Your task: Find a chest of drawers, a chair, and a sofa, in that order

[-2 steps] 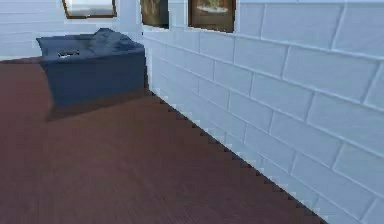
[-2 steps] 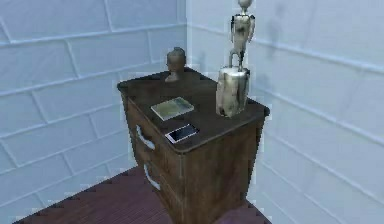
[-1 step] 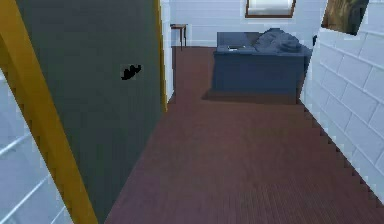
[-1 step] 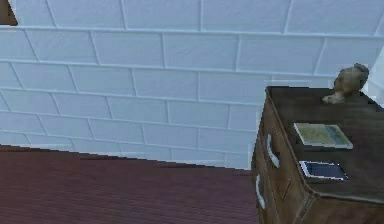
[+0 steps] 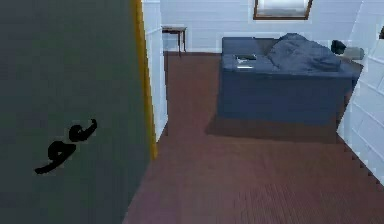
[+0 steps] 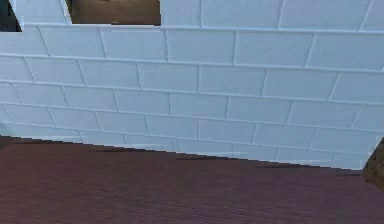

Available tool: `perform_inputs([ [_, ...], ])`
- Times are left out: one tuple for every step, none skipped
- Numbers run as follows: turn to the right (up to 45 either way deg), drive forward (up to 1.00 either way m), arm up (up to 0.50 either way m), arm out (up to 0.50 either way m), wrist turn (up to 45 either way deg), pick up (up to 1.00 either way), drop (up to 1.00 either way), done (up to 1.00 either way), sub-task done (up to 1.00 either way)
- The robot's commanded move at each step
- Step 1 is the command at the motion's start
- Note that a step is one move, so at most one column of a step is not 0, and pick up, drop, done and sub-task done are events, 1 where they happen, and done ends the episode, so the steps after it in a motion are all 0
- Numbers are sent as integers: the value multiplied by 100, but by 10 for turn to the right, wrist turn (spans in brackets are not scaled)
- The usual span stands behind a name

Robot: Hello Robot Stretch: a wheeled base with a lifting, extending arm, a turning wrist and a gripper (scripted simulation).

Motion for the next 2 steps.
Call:
perform_inputs([
  [0,100,0,0,0,0,0,0,0],
  [0,100,0,0,0,0,0,0,0],
])
